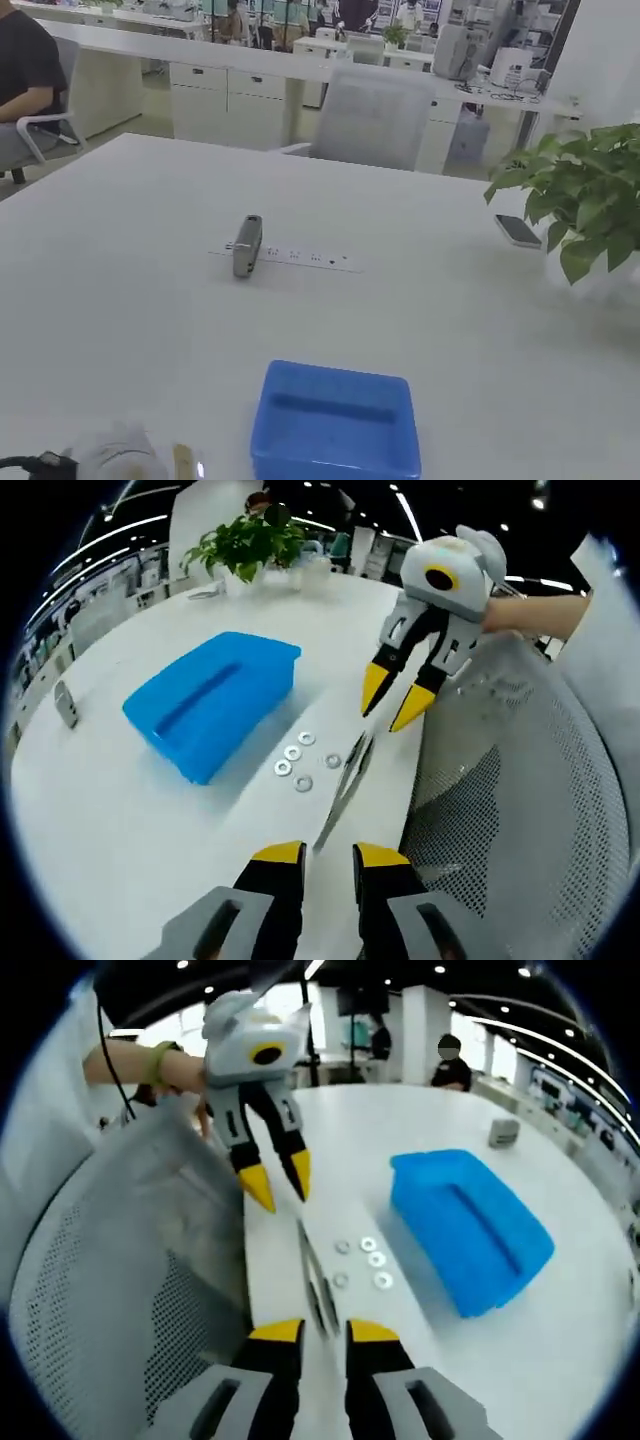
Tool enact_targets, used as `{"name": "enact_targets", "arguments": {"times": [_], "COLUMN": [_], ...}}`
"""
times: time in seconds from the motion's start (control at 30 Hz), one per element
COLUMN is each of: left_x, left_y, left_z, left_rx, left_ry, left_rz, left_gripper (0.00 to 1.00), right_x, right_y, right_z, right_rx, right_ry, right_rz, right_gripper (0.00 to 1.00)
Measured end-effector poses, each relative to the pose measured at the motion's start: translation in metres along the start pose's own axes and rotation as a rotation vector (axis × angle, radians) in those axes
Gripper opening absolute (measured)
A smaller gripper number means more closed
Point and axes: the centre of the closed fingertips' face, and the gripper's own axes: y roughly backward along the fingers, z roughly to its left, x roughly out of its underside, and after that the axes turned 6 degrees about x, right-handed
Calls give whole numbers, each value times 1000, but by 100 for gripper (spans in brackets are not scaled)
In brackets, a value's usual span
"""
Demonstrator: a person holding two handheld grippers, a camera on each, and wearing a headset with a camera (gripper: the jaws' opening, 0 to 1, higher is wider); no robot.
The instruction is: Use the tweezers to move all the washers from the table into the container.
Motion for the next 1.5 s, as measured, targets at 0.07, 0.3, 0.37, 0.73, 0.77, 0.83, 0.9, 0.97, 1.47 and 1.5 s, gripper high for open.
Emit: {"name": "enact_targets", "arguments": {"times": [0.07, 0.3, 0.37, 0.73, 0.77, 0.83, 0.9, 0.97, 1.47, 1.5], "left_x": [1, -1, -1, 0, -1, -4, -11, -18, -73, -76], "left_y": [-4, -13, -14, -19, -18, -14, -8, 1, 43, 43], "left_z": [1, 4, 5, 4, 3, -1, -4, -7, -44, -47], "left_rx": [-2, 1, 0, 16, 17, 28, 24, 20, -1, -2], "left_ry": [-45, -126, -146, -222, -224, -234, -254, -264, -321, -328], "left_rz": [34, 79, 86, 94, 89, 72, 45, 22, -123, -127], "left_gripper": [14, 7, 5, 0, 0, 0, 0, 0, 0, 0], "right_x": [-2, 2, 2, 3, 4, 4, 3, 1, -21, -23], "right_y": [-4, -13, -14, -18, -19, -19, -19, -19, -21, -21], "right_z": [1, 5, 5, 3, 3, 3, 4, 5, 18, 19], "right_rx": [-13, -38, -38, -37, -39, -40, -42, -42, -77, -79], "right_ry": [16, 39, 35, 37, 40, 48, 53, 62, 136, 139], "right_rz": [-2, 20, 17, 18, 20, 21, 17, 11, -59, -64], "right_gripper": [11, 12, 13, 13, 13, 13, 13, 13, 9, 8]}}
